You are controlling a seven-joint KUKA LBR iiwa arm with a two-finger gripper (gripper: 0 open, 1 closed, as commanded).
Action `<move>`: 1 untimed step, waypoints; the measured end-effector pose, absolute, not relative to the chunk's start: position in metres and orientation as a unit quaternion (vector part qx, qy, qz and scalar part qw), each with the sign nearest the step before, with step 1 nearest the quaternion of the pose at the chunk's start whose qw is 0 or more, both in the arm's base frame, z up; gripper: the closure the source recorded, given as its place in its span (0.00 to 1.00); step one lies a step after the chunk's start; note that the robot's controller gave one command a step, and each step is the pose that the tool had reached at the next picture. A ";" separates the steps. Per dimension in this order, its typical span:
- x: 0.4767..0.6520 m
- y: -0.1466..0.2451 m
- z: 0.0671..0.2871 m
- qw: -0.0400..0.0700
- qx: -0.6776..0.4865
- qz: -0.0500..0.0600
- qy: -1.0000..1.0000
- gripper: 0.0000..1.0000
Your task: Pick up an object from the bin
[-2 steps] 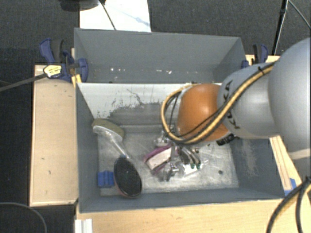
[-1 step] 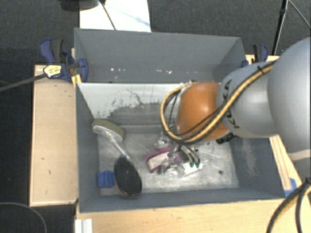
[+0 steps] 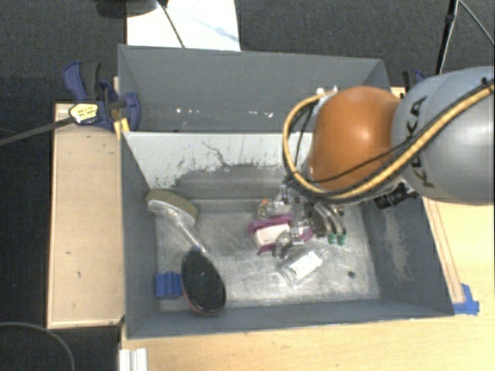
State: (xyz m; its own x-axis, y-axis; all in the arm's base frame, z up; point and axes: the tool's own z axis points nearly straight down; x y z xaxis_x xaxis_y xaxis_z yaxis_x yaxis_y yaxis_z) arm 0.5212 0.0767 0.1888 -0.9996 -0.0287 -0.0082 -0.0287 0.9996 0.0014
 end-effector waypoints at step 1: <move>0.509 0.074 0.260 0.004 -0.084 0.000 0.996 1.00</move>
Offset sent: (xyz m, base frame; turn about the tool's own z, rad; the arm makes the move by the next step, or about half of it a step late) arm -0.0134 -0.0027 0.0677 -0.1405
